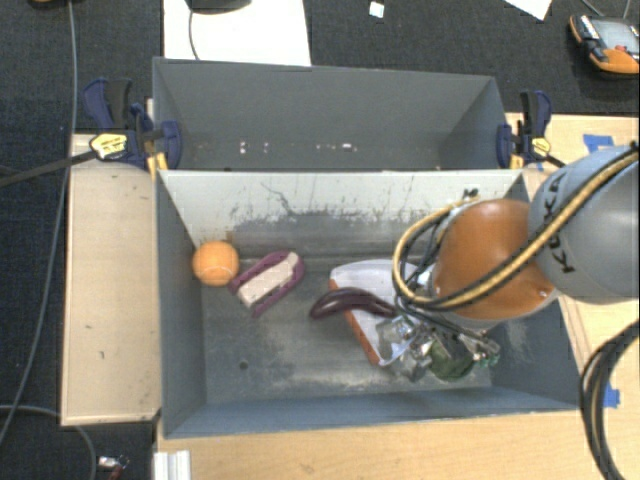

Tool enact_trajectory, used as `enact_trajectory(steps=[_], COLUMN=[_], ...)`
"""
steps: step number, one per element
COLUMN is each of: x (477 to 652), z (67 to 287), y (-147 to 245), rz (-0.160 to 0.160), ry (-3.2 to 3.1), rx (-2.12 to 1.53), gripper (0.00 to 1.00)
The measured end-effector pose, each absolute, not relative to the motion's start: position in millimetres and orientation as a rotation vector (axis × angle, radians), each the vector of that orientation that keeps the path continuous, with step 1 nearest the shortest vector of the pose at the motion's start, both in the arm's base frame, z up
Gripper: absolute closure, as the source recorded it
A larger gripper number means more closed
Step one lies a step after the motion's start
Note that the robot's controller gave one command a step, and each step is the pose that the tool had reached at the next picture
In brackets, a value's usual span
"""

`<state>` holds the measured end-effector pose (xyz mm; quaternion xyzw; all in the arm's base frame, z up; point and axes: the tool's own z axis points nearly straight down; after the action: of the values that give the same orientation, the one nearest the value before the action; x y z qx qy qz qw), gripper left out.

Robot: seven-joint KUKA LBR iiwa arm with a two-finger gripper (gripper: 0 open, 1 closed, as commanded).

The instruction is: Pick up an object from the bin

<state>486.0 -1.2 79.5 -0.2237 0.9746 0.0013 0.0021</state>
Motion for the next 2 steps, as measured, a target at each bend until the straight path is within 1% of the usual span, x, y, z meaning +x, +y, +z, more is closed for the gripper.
enact_trajectory(steps=[1, 2], x=[484.8, 485.0], z=[91.8, 115.8], y=[-1.0, -1.1], rz=[0.006, 0.006], ry=[3.061, 3.061], rx=[-0.700, -0.698], gripper=[1.00, 1.00])
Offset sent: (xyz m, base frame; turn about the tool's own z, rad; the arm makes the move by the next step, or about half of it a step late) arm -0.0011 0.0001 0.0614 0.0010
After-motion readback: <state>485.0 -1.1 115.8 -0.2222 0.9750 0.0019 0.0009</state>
